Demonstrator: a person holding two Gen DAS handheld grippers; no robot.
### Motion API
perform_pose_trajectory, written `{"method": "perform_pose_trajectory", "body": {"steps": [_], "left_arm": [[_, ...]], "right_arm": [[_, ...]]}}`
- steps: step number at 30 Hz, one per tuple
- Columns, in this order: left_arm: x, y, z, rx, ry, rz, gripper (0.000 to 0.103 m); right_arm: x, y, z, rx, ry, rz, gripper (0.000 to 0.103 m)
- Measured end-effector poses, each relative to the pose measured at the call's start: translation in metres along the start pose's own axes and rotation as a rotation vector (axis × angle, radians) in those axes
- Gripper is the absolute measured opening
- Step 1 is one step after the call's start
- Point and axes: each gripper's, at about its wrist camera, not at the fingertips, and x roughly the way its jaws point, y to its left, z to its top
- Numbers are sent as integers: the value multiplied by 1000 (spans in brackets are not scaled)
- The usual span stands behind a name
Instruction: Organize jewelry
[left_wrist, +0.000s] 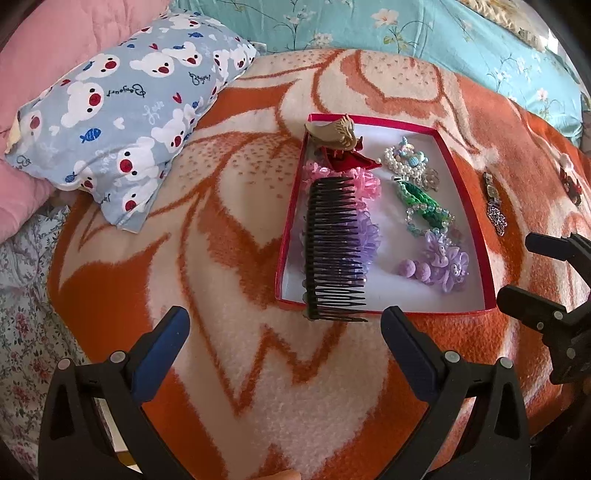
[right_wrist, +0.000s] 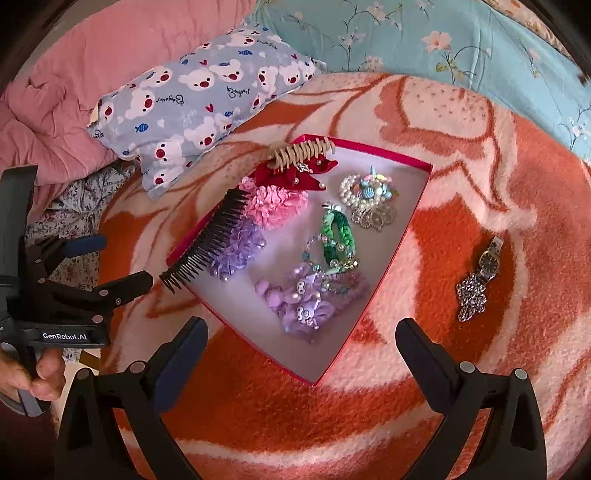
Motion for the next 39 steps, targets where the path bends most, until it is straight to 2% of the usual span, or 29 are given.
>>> {"method": "perform_pose_trajectory", "body": {"steps": [18, 39], "left_arm": [[-9, -18, -3, 35, -25, -26, 103], [-10, -21, -5, 44, -37, -27, 103]], "right_arm": [[-6, -6, -6, 14, -16, -32, 102], [-6, -5, -9, 12, -22, -34, 102]]}}
